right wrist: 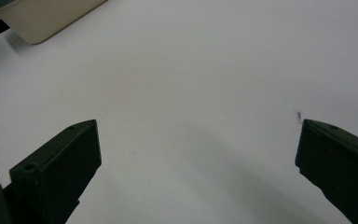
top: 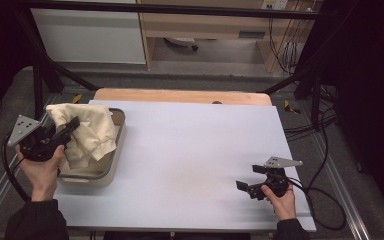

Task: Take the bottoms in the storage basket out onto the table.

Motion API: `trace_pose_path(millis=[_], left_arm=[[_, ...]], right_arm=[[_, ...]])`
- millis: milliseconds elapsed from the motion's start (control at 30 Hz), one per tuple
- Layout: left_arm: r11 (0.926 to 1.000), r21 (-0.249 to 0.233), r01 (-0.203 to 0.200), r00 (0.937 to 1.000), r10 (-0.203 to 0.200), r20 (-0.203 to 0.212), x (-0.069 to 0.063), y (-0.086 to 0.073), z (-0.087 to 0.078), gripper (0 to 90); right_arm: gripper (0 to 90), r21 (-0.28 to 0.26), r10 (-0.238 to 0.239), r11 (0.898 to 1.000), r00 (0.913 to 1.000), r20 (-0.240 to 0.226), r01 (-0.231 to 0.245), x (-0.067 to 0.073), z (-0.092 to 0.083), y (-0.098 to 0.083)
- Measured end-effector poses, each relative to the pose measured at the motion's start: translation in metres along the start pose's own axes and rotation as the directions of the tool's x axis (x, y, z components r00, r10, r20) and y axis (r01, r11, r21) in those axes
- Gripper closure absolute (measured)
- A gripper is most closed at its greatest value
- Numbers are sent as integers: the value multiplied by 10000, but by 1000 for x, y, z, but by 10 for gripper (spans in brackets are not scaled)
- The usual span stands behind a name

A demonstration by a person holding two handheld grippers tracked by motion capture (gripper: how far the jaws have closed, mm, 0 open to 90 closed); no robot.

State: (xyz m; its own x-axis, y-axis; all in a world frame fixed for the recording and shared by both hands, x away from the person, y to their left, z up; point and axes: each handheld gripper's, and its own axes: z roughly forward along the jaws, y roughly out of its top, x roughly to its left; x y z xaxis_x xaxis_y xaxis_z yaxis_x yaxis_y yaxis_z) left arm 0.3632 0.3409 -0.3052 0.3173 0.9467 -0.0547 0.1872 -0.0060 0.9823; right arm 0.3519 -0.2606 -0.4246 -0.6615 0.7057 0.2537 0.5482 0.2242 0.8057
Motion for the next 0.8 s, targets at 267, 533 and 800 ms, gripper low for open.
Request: trace_pose_path(millis=[267, 533, 800], left_arm=[[9993, -355, 126, 9999, -122, 101, -5, 5, -1, 682], [9985, -508, 180, 9994, -165, 299, -11, 8, 0, 682], [9978, -634, 176, 9979, -135, 640, -24, 13, 6, 683]], right_arm=[[6, -8, -3, 10000, 10000, -5, 3, 0, 0, 0], [6, 16, 18, 10000, 10000, -13, -18, 0, 0, 0], [6, -9, 21, 10000, 10000, 3, -21, 0, -1, 0]])
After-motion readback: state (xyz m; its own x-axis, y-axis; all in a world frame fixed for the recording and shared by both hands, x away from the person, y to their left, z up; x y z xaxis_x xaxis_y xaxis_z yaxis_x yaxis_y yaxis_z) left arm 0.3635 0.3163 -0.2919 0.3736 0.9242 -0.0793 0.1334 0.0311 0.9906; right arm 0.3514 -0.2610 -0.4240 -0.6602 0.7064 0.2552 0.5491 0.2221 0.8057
